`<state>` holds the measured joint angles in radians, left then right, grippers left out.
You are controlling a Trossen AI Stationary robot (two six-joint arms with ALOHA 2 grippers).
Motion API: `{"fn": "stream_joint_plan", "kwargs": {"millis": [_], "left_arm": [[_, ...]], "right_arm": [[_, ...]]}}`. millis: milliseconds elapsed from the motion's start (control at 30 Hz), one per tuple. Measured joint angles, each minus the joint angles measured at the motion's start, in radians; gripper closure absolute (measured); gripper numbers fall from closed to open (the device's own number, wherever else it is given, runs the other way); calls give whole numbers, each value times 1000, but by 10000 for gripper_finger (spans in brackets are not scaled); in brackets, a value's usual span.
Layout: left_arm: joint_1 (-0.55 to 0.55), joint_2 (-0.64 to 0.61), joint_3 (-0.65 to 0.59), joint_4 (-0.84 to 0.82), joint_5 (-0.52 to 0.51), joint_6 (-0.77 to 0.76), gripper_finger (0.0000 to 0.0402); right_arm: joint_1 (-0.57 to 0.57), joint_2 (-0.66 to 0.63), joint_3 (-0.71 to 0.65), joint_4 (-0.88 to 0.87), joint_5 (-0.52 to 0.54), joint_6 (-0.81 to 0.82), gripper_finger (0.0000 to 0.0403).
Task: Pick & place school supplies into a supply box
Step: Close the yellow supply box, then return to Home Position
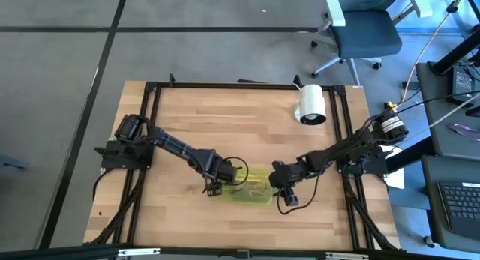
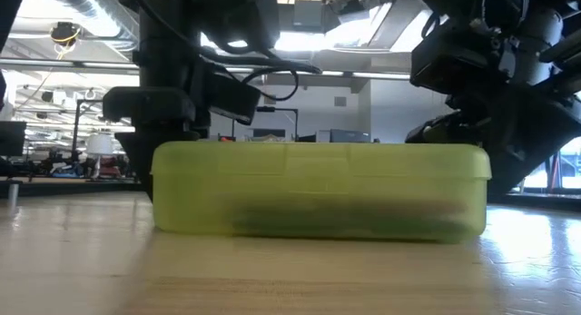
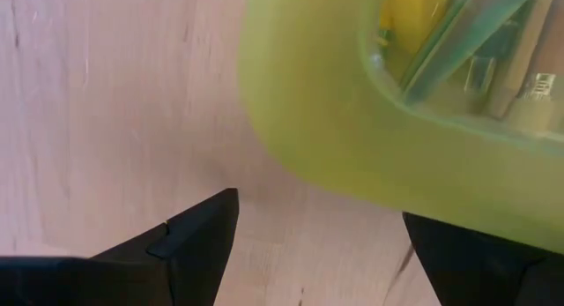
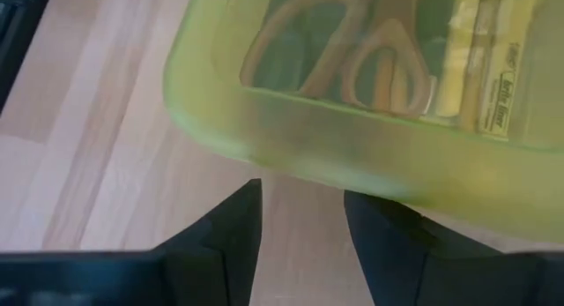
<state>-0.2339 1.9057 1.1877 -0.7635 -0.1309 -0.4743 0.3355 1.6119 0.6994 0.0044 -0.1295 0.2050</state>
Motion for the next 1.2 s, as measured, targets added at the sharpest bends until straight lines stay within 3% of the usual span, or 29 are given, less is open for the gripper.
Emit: {"fn": "stream_joint_plan", "kwargs": {"millis": [233, 633, 733, 867, 1000, 1200], "left_arm": [[-2, 1, 1, -8, 35, -4, 90], [-25, -97, -3, -195, 5, -43, 90], [-26, -158, -3, -261, -44, -61, 90], [-43, -297, -3, -221, -216, -92, 90], [-70, -506, -71, 23, -320, -26, 90], [12, -772, -376, 743, -22, 212, 90]], "right_arm": [[-2, 0, 0, -16, 16, -1, 234], [-4, -24, 6, -90, 28, 6, 234], [-3, -79, 5, -164, 27, 14, 234], [-3, -229, -7, -265, 26, 28, 234], [7, -457, -61, -215, 28, 12, 234], [8, -766, -147, -157, 62, -59, 234]]}}
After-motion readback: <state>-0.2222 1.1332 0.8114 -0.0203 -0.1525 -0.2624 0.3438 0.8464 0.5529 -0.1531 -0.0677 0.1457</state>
